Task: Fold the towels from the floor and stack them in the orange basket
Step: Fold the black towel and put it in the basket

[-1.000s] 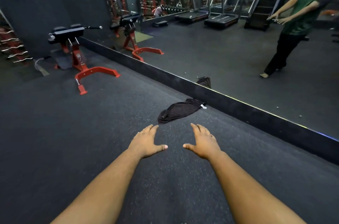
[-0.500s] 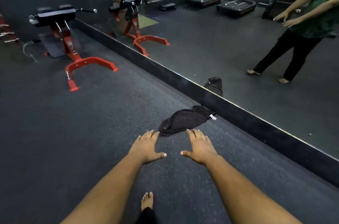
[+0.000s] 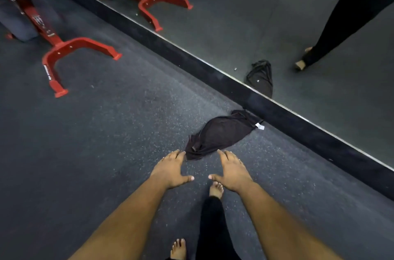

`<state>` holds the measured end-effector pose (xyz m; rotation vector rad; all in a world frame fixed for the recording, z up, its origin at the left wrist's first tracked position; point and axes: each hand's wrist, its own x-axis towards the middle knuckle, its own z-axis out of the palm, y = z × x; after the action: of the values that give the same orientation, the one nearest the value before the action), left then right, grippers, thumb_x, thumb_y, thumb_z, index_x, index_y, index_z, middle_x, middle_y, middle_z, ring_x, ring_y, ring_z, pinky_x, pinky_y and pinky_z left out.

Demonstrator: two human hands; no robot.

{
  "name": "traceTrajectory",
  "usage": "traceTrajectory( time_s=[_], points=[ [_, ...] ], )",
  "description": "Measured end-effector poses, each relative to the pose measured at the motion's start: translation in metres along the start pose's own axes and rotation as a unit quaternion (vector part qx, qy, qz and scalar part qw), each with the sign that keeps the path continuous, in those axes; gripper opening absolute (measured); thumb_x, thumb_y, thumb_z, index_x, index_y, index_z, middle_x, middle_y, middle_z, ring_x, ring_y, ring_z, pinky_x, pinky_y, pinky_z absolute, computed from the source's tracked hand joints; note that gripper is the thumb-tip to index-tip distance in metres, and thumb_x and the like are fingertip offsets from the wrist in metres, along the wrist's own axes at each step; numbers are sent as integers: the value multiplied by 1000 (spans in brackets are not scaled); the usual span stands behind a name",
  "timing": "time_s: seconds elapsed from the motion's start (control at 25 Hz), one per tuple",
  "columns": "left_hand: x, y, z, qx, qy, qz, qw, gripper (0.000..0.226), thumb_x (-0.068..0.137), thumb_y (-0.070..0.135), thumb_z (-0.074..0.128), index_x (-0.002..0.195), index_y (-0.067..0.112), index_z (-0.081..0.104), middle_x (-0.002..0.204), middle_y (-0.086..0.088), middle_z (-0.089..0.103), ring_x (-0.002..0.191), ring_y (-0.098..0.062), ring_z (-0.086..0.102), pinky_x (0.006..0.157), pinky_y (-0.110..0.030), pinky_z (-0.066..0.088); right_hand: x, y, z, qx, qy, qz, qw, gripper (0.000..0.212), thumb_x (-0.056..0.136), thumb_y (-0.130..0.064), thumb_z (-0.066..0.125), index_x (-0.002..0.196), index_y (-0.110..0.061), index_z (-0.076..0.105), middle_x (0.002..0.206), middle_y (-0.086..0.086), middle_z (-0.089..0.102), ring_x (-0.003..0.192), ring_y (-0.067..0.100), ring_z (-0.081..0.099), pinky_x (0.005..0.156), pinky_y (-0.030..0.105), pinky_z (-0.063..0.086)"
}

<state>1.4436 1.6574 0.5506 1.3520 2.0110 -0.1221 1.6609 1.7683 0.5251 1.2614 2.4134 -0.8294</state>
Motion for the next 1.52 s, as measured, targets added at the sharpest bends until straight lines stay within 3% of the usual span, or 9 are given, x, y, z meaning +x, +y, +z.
traceTrajectory(
  time_s=[0.28, 0.52, 0.72, 0.84, 0.92, 1.08, 1.16, 1.32, 1.52],
  points=[
    [257, -44, 65, -69, -92, -69, 991, 107, 85, 70, 66, 164, 22, 12, 171, -4, 15, 155, -27, 22, 123, -45, 30, 258, 94, 75, 22, -98, 26, 995, 104, 88, -66, 64, 163, -18, 11, 165, 12, 23, 153, 30, 21, 123, 49, 27],
    [454, -115, 195, -51, -152, -81, 984, 101, 87, 64, 67, 162, 17, 17, 167, -7, 25, 150, -30, 32, 119, -45, 35, 441, 161, 214, -18, -151, 35, 988, 94, 94, -59, 61, 162, -17, 12, 162, 12, 28, 150, 33, 25, 120, 49, 29],
    [591, -189, 313, -27, -196, -85, 977, 102, 89, 64, 66, 163, 17, 14, 167, -8, 25, 149, -31, 32, 118, -43, 36, 559, 186, 359, -20, -152, 54, 987, 74, 96, -56, 59, 152, -18, 31, 145, 11, 48, 132, 33, 47, 101, 49, 44],
    [605, -202, 322, -18, -201, -71, 977, 103, 87, 64, 68, 163, 19, 15, 165, -8, 28, 148, -32, 33, 118, -45, 37, 584, 176, 375, -53, -136, 61, 987, 61, 93, -65, 57, 127, -15, 50, 125, 11, 63, 117, 33, 58, 89, 44, 46],
    [624, -223, 343, -21, -210, -70, 975, 102, 87, 63, 69, 163, 20, 15, 166, -8, 27, 149, -32, 32, 119, -47, 36, 613, 170, 409, -76, -131, 80, 985, 62, 91, -67, 58, 123, -14, 55, 121, 10, 65, 115, 32, 59, 88, 43, 46],
    [631, -241, 347, -8, -204, -64, 977, 100, 87, 63, 69, 162, 20, 18, 165, -8, 29, 148, -32, 35, 118, -45, 37, 635, 156, 429, -69, -100, 115, 986, 32, 101, -41, 54, 119, -15, 62, 119, 7, 69, 114, 31, 62, 89, 40, 47],
    [628, -241, 336, -5, -200, -52, 978, 99, 87, 62, 68, 161, 20, 19, 164, -8, 30, 147, -31, 35, 117, -43, 37, 629, 153, 420, -59, -92, 130, 985, 27, 103, -31, 48, 117, -14, 63, 119, 8, 69, 113, 32, 63, 88, 38, 47],
    [587, -220, 284, -13, -195, -55, 979, 102, 88, 63, 67, 163, 22, 12, 170, -4, 19, 153, -29, 27, 120, -43, 32, 575, 143, 360, -49, -69, 127, 988, 24, 100, -28, 47, 114, -11, 56, 113, 11, 67, 107, 35, 63, 77, 39, 47],
    [486, -154, 150, -6, -191, -25, 981, 100, 90, 60, 66, 163, 17, 12, 171, -7, 15, 153, -32, 24, 122, -43, 30, 468, 104, 204, 30, -77, 191, 978, 23, 100, -28, 50, 113, -10, 55, 113, 14, 67, 106, 37, 63, 73, 39, 40]
  ],
)
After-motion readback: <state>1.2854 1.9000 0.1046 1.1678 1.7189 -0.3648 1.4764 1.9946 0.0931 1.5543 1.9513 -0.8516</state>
